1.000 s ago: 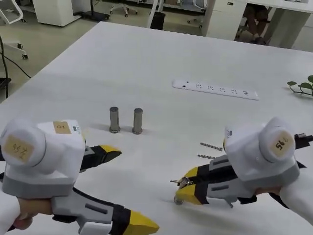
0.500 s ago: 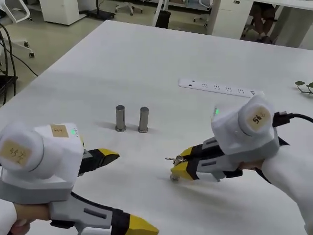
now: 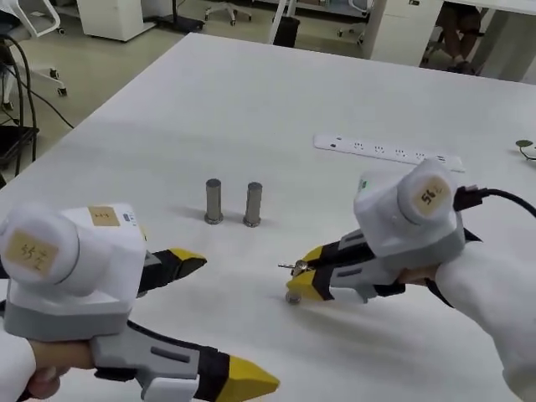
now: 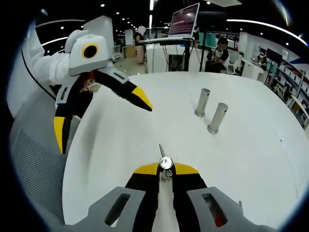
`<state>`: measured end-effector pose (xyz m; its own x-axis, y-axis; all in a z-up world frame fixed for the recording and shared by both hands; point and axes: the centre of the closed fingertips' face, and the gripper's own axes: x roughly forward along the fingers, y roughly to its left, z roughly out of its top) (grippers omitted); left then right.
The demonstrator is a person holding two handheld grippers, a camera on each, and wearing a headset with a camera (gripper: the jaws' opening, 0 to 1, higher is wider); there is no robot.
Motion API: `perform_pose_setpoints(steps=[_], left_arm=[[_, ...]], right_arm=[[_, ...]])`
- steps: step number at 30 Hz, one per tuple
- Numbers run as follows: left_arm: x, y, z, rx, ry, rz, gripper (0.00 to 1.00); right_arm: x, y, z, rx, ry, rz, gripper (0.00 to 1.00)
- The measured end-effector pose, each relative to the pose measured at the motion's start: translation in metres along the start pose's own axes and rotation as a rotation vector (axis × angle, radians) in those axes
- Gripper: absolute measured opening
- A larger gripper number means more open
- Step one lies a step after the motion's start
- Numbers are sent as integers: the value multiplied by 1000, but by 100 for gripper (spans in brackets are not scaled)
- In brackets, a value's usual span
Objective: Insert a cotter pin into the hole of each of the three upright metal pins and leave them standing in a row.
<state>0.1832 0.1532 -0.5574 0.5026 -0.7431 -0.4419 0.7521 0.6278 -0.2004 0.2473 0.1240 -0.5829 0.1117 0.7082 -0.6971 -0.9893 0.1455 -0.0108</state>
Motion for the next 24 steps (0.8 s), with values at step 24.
perform_pose_setpoints(steps=[24], left_arm=[[-5, 6, 8, -35, -33, 30, 98]], right_arm=[[-33, 1, 9, 46, -88, -73, 36]])
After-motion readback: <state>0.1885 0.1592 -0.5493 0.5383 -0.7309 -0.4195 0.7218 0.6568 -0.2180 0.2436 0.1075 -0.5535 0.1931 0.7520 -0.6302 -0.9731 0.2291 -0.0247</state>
